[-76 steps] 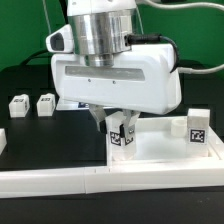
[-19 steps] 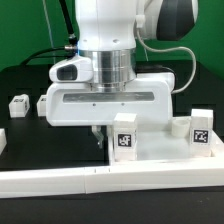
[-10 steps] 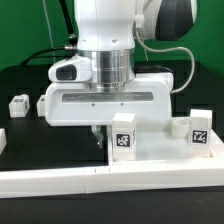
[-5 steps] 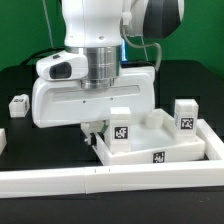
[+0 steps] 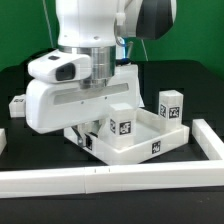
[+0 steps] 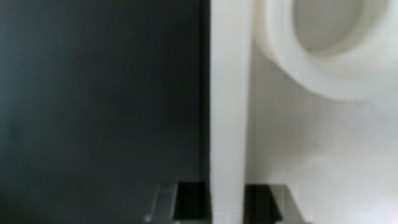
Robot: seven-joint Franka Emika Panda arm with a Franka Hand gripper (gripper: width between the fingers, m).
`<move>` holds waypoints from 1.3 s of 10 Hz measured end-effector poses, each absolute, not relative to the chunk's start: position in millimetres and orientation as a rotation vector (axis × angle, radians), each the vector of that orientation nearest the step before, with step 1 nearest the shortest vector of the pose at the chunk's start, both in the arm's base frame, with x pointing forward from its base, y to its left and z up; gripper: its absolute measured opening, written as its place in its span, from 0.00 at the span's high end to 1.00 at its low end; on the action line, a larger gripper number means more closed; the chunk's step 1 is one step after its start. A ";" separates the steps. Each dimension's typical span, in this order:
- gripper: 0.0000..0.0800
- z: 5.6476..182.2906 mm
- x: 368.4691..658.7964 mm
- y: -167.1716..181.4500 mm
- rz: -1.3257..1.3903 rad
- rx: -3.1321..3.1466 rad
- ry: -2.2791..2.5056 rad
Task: Assemble square table
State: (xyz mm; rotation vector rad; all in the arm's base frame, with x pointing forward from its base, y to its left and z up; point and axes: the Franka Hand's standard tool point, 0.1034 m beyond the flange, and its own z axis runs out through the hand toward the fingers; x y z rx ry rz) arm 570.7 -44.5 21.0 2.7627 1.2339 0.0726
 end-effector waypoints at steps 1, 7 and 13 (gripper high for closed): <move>0.92 22.3 577.8 -42.6 0.054 2.618 1.460; 0.92 24.0 593.6 -17.8 0.054 2.092 2.045; 0.92 26.0 594.5 8.9 0.055 1.623 2.363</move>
Offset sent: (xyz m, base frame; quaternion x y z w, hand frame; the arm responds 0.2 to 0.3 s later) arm 0.0000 0.0000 0.0000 0.0000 0.0000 -0.1938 0.9810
